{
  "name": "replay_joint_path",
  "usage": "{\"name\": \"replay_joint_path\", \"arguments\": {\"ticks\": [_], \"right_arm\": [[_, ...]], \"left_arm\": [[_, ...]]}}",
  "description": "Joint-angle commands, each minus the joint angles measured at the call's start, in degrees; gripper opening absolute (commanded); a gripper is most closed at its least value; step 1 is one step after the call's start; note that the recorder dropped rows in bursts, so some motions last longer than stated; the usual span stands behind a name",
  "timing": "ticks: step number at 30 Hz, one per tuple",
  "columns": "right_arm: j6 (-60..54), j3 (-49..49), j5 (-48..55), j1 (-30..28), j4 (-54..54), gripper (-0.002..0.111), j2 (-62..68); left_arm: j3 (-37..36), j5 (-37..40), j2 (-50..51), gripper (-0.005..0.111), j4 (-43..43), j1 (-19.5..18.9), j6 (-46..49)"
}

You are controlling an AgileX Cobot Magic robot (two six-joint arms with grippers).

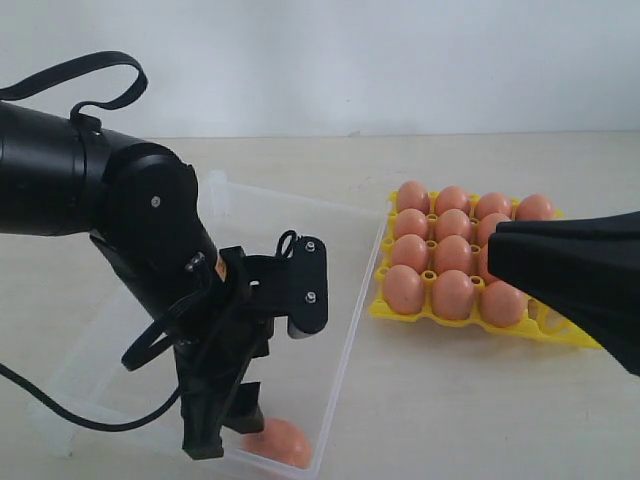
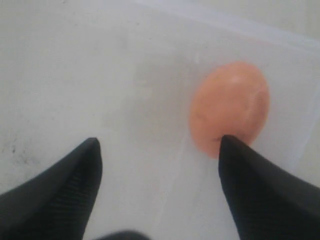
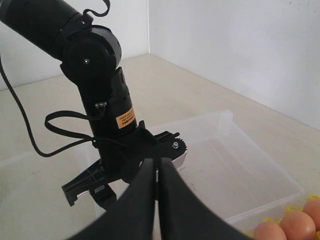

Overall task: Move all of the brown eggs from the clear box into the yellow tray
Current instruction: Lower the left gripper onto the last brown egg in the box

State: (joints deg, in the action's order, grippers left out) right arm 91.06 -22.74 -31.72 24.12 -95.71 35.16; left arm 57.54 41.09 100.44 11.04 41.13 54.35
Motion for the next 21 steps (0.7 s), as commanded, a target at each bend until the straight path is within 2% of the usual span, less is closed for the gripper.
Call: {"name": "replay_joint_path", "arguments": {"ticks": [1,8,15,21], "right_arm": [[0.0,0.1,0.1,-0.2,-0.1,0.000,-0.2],[0.0,0.1,0.1,-0.2,-0.1,0.000,-0.2],[0.1,0.1,-0.1,-0.2,-0.1,0.000,-0.2],[0.1,0.1,-0.6,-0.2,-0.1,0.000,-0.2]], "left_arm": [[-0.3,3.0,-0.7,0.061,0.5,0.3,2.2],[-0.3,2.7,-0.7,0.061,1.7,0.3,4.4],[-0.3,3.9,-0.7,0.061,12.7,0.3,16.0],[-0.3,3.1,-0.7,0.060,10.2,0.2,15.8]]}}
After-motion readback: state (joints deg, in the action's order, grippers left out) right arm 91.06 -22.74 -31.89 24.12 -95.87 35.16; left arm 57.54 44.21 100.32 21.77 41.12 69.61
